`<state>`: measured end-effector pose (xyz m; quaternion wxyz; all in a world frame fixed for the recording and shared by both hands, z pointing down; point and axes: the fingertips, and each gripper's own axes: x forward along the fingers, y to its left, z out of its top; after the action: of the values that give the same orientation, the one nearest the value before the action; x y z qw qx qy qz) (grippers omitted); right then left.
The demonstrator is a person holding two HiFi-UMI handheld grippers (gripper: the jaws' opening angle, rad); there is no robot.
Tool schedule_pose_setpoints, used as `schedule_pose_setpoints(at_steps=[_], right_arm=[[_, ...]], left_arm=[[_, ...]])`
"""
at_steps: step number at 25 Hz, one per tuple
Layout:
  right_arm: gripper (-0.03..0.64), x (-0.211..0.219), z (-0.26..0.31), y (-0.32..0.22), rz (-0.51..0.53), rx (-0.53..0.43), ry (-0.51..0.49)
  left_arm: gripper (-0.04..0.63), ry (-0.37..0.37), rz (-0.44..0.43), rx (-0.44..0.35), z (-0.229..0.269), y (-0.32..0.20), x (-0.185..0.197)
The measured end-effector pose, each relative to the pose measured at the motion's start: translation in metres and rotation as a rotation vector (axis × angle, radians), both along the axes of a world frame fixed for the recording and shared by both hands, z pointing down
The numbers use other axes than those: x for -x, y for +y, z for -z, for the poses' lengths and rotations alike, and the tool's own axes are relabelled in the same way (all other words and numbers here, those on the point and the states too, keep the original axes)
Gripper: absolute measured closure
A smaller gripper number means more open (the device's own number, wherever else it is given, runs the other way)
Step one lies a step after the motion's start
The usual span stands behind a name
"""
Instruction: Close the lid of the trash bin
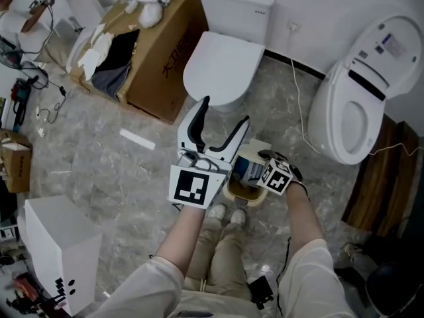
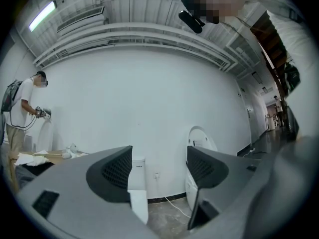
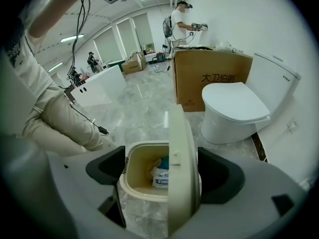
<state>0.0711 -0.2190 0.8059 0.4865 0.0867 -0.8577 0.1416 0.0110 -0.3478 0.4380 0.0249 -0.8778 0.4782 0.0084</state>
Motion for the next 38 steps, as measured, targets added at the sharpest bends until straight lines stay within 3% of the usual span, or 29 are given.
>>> schedule_pose_setpoints(at_steps=[8,18,38], right_arm=[[0.160,0.014,-0.021,0.050,0.054,-0.001,0.022],[0.166,0.032,-0.069,0.110,0.092,0.086,0.056],[0.166,0.042,-0.135,0.141,0.121,0.122,0.077]], left_arm=[[0.273,0.004,-0.005,0.007,-0.014,0.022,0.011],[0.273,-0.005,-0.019,0.008,-0.035,0.038,0.025],[0.273,-0.025,-0.004,-0.006,-0.068,0.048,0.033]])
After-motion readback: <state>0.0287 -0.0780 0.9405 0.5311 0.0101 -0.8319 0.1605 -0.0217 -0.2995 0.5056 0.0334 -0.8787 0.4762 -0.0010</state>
